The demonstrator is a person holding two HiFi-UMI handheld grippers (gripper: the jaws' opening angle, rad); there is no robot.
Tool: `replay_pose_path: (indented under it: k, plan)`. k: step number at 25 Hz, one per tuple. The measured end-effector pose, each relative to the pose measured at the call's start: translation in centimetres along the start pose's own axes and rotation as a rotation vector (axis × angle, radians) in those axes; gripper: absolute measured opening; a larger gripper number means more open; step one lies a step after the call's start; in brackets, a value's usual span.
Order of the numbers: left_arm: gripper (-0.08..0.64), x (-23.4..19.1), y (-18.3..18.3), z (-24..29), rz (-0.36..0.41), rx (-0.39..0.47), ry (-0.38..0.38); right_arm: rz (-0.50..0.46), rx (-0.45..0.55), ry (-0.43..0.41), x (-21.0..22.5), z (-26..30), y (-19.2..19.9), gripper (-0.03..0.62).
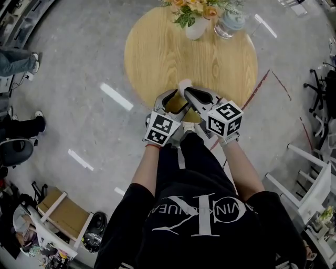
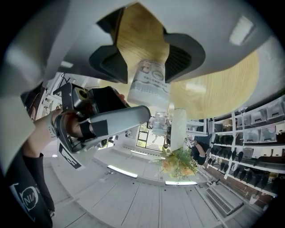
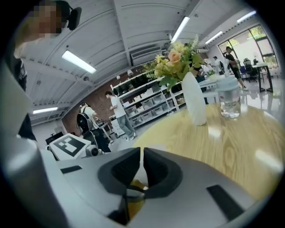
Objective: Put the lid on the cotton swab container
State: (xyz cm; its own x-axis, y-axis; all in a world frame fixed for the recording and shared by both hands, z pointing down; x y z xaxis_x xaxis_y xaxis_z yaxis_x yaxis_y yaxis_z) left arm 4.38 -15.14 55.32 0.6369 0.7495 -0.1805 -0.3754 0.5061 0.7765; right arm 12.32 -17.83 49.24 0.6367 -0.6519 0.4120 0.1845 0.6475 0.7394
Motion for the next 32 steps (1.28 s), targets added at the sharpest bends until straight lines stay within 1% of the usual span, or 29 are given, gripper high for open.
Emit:
replay_pose_path:
  k: [4, 8, 10, 15, 21, 32]
  plan:
    - [0.249, -0.2, 0.1, 0.2, 0.019, -0.014, -0.020, -0.084, -0.060, 0.032, -0.3, 0.4, -0.3, 0.028]
    - [0.249, -0.6, 0.4, 0.6, 0.004, -0.027, -0.020, -0.086, -0.074, 0.035, -0.2, 0.7, -0.4, 0.021]
    - [0.249, -0.5, 0.7, 0.6, -0.007, -0.039, -0.028, -0.103, -0.084, 0.041, -0.3, 0.7, -0.5, 0.018]
    - [0.247, -0.4, 0.0, 0.9, 0.059, -0.087, -0.048, -0.189, -0.119, 0.067, -0.5, 0.9, -0.5, 0.017]
    - [0.247, -0.6, 0.1, 1.0, 0.054, -0.081, -0.037, -0.234, -0.144, 0.066, -0.5, 1.0, -0.6, 0.015]
    - [0.247, -0.6, 0.1, 1.0, 0.047, -0.079, -0.036, -0.204, -0.181, 0.051, -0.5, 1.2, -0.6, 0.014]
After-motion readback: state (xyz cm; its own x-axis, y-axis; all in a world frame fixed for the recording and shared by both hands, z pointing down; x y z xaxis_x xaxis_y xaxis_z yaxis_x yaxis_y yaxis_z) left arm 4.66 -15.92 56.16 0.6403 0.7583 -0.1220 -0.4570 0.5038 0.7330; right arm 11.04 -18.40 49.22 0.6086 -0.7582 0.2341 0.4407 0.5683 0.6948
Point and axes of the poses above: the fingertips, and each gripper's own axes: z forward along the fingers, x to its right, y out of its underside, the point moved 6 cm from there along -z, backward along the fingers, and after that the axes turned 10 degrees about -x, right-handed, at the moved point
